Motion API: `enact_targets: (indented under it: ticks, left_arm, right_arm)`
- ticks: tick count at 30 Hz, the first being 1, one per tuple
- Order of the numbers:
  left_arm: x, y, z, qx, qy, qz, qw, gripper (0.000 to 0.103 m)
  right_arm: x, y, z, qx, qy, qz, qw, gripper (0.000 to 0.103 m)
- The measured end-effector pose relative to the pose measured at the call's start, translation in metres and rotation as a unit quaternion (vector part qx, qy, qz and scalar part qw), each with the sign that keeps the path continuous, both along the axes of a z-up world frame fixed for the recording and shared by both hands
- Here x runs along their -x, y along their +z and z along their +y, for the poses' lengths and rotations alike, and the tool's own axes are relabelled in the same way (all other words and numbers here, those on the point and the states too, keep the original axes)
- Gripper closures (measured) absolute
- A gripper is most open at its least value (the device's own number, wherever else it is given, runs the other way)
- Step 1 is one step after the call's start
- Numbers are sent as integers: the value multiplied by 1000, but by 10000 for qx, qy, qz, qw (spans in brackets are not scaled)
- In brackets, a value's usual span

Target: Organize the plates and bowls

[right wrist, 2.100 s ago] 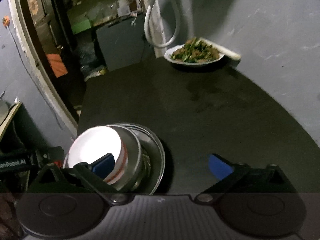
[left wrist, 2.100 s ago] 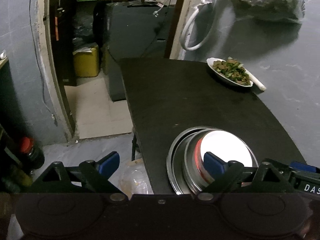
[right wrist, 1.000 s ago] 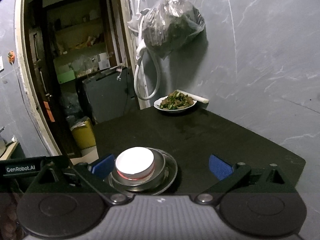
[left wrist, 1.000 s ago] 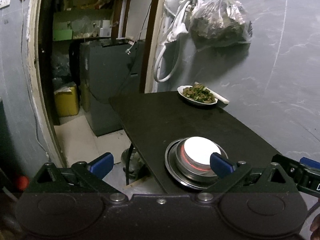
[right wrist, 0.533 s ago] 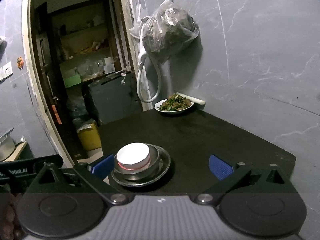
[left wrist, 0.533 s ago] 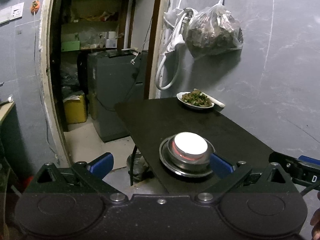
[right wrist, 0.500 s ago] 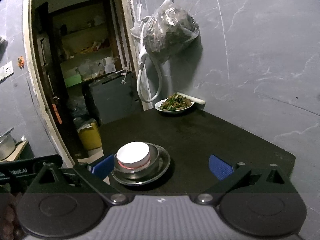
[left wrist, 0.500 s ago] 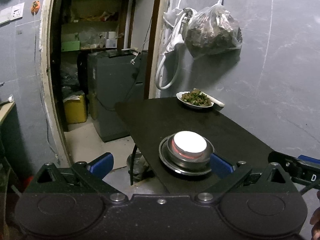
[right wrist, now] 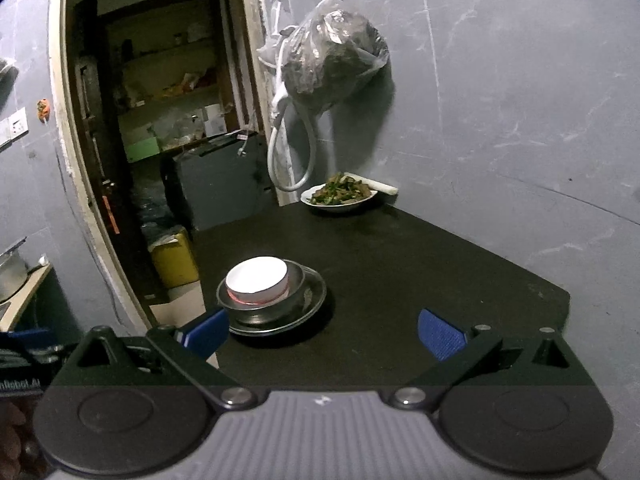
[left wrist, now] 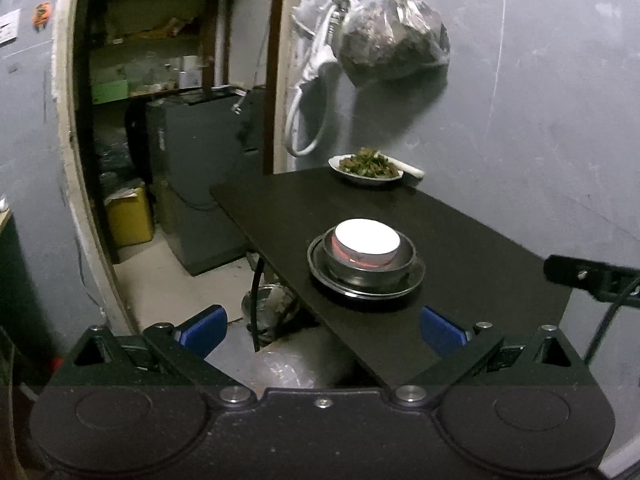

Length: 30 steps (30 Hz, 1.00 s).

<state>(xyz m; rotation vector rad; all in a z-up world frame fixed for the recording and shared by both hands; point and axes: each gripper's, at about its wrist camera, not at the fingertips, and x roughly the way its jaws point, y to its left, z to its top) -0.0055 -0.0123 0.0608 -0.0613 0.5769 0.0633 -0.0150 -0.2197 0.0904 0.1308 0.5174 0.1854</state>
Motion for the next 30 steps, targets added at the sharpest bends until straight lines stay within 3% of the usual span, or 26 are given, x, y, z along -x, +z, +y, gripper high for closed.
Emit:
enact_targets:
  ticks: [4,9,17,30]
  left_arm:
    - [-3,-1,21,42,-84,-198,9998,1]
    - [-5,-6,36,3,-256,-98,9996,1]
    - [-6,-10,45,103,-478,-95,9988,1]
    - [-5,-13,50,188,-519,-31,9985,1]
  right_arm:
    - [6,2,7,-32,-295,35,9996,0]
    - [17,-12,22,-56,-537,106,9985,0]
    - [35,-9,37,62,-803,88,9967,0]
    - [46,-8,50,203,-789,217,9964,0]
